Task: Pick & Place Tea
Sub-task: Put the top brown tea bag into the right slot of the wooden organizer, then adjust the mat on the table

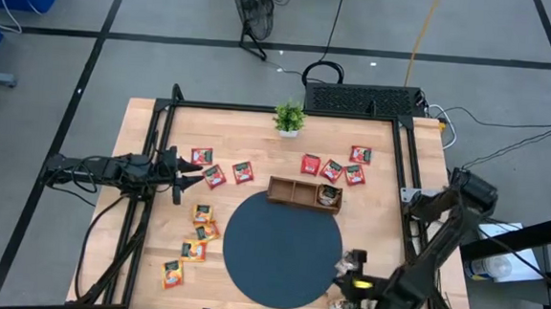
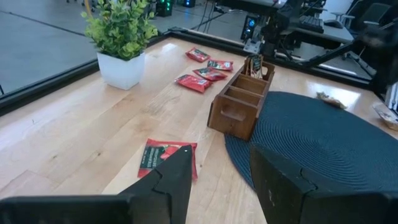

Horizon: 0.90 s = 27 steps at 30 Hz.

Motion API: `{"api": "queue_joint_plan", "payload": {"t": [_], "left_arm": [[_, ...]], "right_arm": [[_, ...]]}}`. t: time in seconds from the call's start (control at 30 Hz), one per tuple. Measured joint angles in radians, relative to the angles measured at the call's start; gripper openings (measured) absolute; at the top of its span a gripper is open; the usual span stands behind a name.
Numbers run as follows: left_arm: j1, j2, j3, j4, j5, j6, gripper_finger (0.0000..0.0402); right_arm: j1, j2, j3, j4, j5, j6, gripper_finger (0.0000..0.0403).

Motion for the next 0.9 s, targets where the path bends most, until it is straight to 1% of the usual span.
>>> {"api": "queue_joint_plan", "payload": {"t": [0.03,0.07,0.1,0.2,0.3,0.4,0.47,0.53,0.6,0.67,0.8,0.9], "left_arm": [[0.0,0.0,0.0,0.0,0.0,0.0,0.0161],[0.0,0.0,0.0,0.001,0.0,0.0,0.0161],[0.0,0.0,0.0,0.001,0.0,0.0,0.0161],[0.0,0.0,0.0,0.002,0.0,0.0,0.0161],[0.0,0.0,0.0,0.004,0.0,0.0,0.0161],[0.0,0.0,0.0,0.002,0.0,0.0,0.0161],[0.0,0.0,0.0,0.002,0.0,0.0,0.0161],[0.0,0.0,0.0,0.002,0.0,0.0,0.0161],[0.0,0.0,0.0,0.002,0.0,0.0,0.0161],[0.0,0.0,0.0,0.002,0.0,0.0,0.0161],[0.0,0.0,0.0,0.004,0.0,0.0,0.0161],[0.0,0.0,0.0,0.002,0.0,0.0,0.0161]], "right_arm": [[0.004,-0.023,-0.022,0.04,0.044,0.025,0.0006],[0.007,-0.04,-0.048,0.08,0.061,0.032,0.0012],[0.006,-0.057,-0.076,0.116,0.046,0.031,0.002],[-0.031,-0.116,-0.135,0.2,-0.113,0.009,0.0061],[-0.076,-0.11,-0.203,0.279,-0.247,0.025,0.0126],[-0.114,-0.091,-0.245,0.321,-0.297,-0.016,0.0203],[-0.137,-0.077,-0.264,0.279,-0.316,-0.007,0.0246],[-0.16,-0.061,-0.285,0.227,-0.354,0.013,0.0274],[-0.179,-0.053,-0.292,0.209,-0.384,0.028,0.0286],[-0.189,-0.045,-0.293,0.204,-0.393,0.039,0.0288],[-0.195,-0.022,-0.3,0.206,-0.407,0.038,0.0274],[-0.199,-0.006,-0.311,0.204,-0.438,0.066,0.0257]]}}
